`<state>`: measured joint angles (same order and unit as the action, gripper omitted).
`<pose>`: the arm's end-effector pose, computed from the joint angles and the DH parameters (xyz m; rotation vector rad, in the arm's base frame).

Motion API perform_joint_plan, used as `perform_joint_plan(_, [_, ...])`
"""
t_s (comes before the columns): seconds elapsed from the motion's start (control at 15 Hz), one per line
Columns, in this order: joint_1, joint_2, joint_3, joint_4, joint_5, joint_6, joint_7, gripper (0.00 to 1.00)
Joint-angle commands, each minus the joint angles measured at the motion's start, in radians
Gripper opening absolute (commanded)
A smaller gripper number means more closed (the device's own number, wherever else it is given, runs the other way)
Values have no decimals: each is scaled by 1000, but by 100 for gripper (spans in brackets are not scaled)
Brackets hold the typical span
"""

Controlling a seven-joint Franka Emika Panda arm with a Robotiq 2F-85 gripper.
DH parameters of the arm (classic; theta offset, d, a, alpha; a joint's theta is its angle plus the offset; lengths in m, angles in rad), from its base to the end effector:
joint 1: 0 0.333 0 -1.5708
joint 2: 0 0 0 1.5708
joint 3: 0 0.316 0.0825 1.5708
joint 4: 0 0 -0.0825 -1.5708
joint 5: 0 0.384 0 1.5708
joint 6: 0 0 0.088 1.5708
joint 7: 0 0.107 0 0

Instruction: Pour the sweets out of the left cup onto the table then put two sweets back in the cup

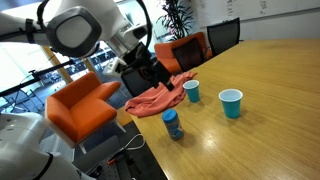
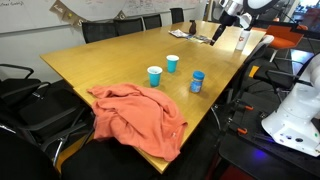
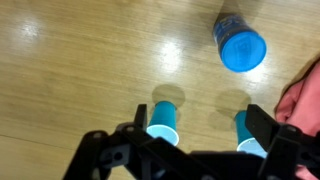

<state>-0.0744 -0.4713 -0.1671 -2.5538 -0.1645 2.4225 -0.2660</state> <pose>0.4118 -0.1043 0.4616 2.9650 0.2006 0.4712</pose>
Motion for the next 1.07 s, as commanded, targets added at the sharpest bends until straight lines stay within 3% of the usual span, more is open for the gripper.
perform_joint_plan(0.0, [29,232,-16,230,78,12,-18,100])
perform_joint_plan(0.67, [-57,764,17,755,203,-28,-8,100])
perform_joint_plan(0.93, [-93,877,38,870,197,-30,7,100])
perform_joint_plan(1.0, [-89,829,38,791,170,3,6,100])
